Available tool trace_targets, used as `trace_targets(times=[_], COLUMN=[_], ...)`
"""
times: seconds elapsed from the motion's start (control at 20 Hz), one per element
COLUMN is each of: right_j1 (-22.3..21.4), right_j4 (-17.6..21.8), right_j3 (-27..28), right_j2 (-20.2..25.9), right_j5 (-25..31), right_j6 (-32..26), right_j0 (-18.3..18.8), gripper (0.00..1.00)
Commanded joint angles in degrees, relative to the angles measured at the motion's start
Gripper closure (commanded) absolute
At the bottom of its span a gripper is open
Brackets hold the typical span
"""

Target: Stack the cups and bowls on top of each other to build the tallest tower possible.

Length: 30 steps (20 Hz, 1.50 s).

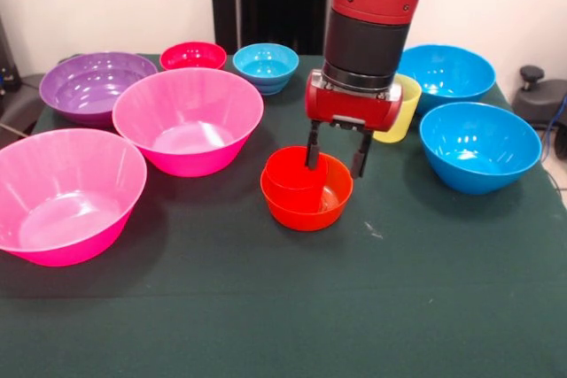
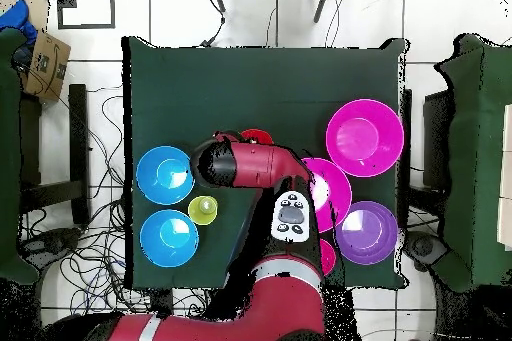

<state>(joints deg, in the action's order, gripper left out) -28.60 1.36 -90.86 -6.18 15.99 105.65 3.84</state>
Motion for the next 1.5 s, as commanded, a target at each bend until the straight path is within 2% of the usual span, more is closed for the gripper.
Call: trace_targets(times=[0.05,0.5,0.8,1.0,1.2,1.5], right_j1=[1.09,2.10,0.45,-2.16,-7.39,-7.79], right_j4=[3.93,2.88,1.74,1.49,2.09,4.11], right_j3=[-1.20,1.46,2.41,1.59,-3.53,-6.58], right_j2=[2.95,2.78,3.25,3.67,4.95,6.37], right_j5=[0.12,3.38,7.21,9.42,10.58,7.57], right_j6=[2.96,2.87,2.51,1.74,-0.18,-1.86], right_j0=[-0.93,-2.29,-2.91,-2.31,-0.14,2.95], gripper=[0.00,0.00,0.00,0.00,0.00,0.00])
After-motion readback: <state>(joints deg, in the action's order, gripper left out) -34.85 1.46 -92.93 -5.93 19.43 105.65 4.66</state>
